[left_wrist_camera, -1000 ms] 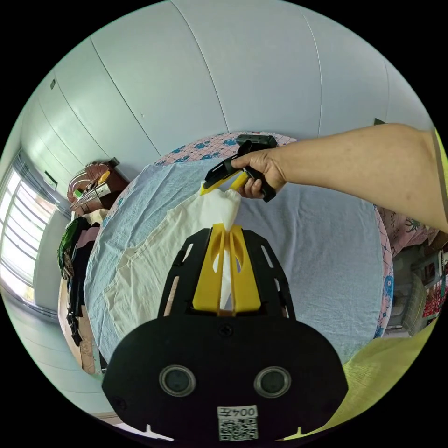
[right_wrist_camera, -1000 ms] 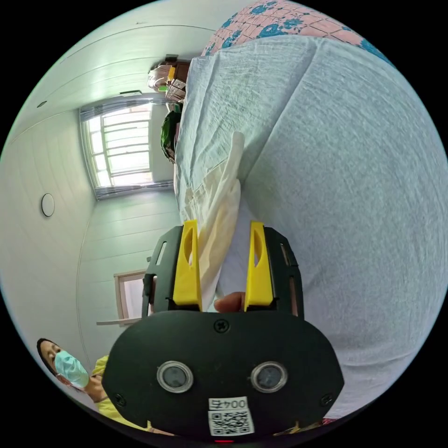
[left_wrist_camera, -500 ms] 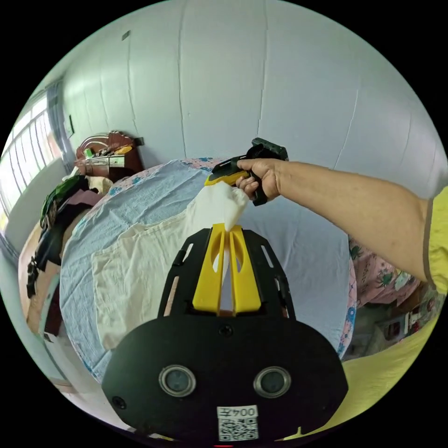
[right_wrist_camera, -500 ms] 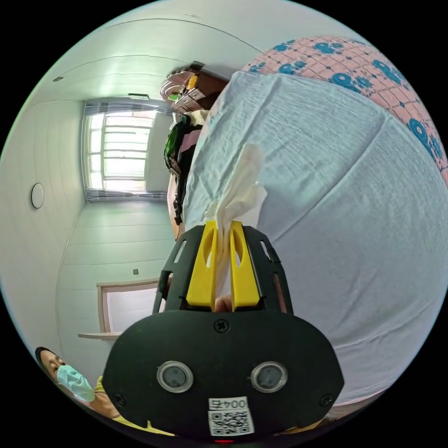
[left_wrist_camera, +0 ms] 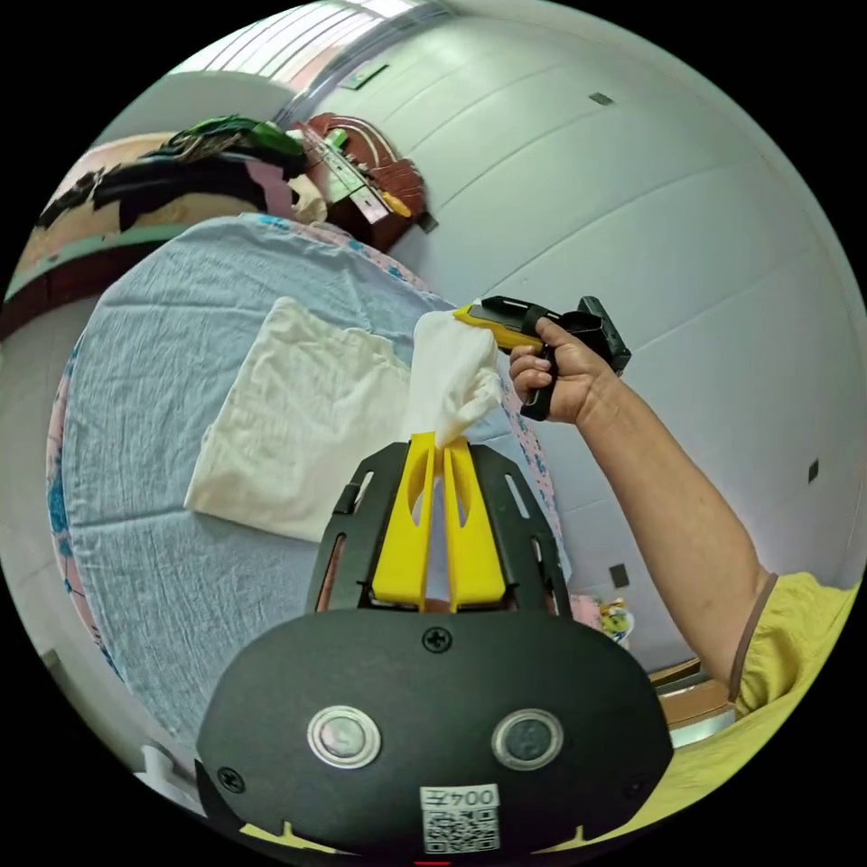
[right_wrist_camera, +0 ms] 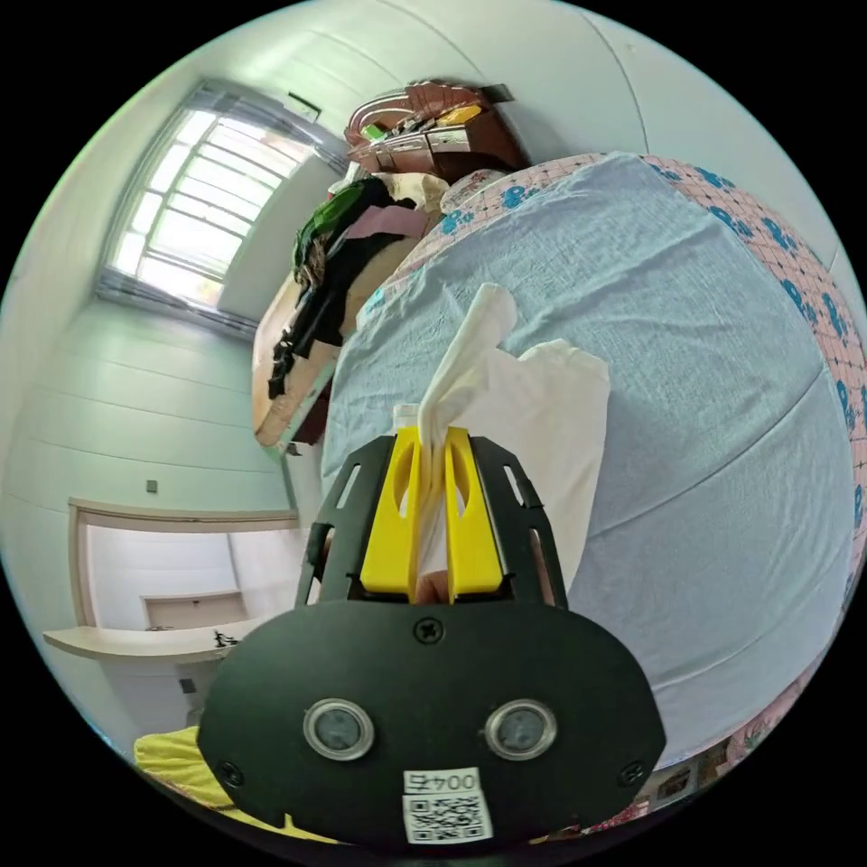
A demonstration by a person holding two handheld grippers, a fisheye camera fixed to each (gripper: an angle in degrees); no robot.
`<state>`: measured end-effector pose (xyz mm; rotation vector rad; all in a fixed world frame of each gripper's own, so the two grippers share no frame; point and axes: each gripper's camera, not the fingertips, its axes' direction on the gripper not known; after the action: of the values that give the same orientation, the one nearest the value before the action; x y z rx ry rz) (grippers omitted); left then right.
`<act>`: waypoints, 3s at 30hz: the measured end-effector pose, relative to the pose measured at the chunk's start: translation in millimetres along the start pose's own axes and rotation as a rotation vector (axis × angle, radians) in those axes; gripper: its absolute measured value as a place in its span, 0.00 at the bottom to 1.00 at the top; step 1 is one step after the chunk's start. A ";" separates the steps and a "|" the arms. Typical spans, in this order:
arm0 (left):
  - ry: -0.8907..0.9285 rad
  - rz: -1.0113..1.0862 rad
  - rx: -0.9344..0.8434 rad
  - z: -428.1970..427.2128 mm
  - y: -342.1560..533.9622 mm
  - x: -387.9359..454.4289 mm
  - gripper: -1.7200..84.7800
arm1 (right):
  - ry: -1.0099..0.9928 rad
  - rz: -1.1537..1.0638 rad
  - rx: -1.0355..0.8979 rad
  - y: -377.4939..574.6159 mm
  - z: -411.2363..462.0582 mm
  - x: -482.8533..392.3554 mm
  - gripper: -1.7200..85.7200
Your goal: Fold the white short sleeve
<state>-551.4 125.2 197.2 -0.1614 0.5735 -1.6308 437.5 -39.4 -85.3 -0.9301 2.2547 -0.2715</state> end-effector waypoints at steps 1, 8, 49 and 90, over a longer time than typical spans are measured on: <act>0.030 -0.035 -0.003 -4.3 -3.3 -26.7 0.03 | 0.061 -0.014 -0.003 0.6 15.8 -19.9 0.08; 0.211 -0.282 0.003 -19.0 -11.9 -171.0 0.03 | 0.272 -0.019 0.024 9.9 97.4 -99.9 0.08; 0.171 -0.492 -0.087 -92.4 -52.1 -378.4 0.06 | 0.639 -0.390 0.094 344.6 145.8 -121.4 0.12; -0.130 0.031 -0.136 -75.0 -98.2 -236.7 0.03 | 0.590 -0.376 0.072 324.0 185.7 -203.2 0.12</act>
<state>-634.4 376.9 229.9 -0.3548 0.5838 -1.5396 487.7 346.0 -257.6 -1.3688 2.5430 -0.8885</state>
